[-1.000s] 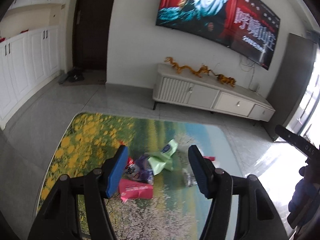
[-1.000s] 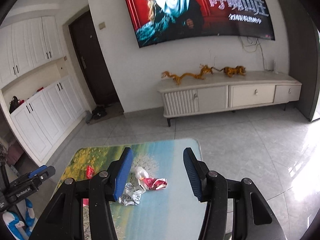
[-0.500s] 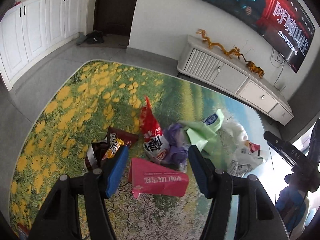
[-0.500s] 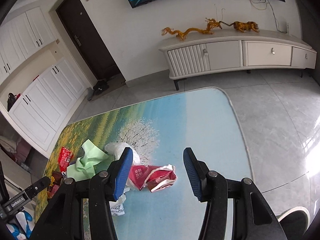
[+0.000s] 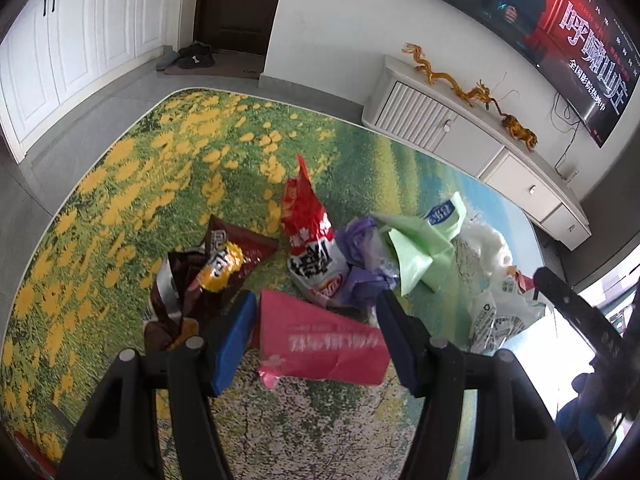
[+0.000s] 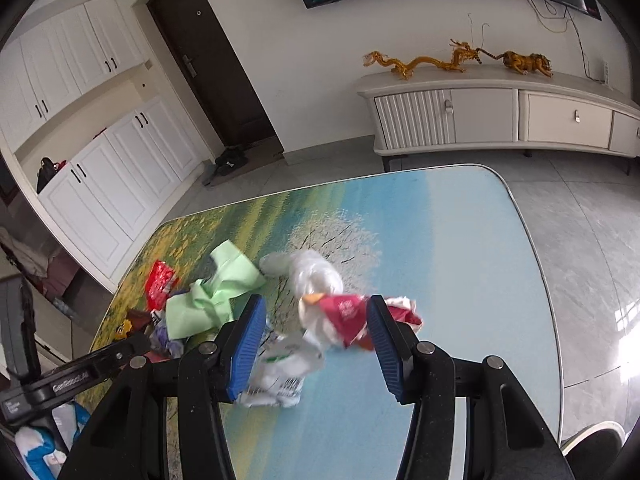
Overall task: Collect trash
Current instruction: 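Grasp the white printed plastic bag with the right tool while the left tool grasps the pink packet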
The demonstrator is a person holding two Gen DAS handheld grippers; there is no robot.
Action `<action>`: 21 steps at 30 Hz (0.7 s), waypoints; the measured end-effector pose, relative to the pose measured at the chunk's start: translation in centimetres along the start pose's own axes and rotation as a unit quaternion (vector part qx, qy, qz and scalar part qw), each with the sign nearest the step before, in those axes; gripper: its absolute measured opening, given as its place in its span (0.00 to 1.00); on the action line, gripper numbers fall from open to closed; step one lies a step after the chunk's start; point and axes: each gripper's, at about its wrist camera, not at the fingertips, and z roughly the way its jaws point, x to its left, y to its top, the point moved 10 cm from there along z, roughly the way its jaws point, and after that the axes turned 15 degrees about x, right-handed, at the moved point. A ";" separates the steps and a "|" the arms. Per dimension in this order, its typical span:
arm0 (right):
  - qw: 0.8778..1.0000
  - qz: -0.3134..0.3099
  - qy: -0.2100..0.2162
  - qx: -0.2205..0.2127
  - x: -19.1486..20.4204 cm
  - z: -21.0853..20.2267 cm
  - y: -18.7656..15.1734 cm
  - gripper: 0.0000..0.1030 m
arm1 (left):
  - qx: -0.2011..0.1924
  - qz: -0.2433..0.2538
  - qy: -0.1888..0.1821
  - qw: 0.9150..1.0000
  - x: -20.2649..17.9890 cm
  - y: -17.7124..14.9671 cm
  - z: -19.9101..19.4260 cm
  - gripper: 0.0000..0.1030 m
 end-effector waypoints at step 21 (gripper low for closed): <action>0.992 -0.117 -0.003 0.054 5.4 4.0 -3.4 0.31 | 0.002 0.042 0.001 0.999 -1.5 -1.8 1.5 0.59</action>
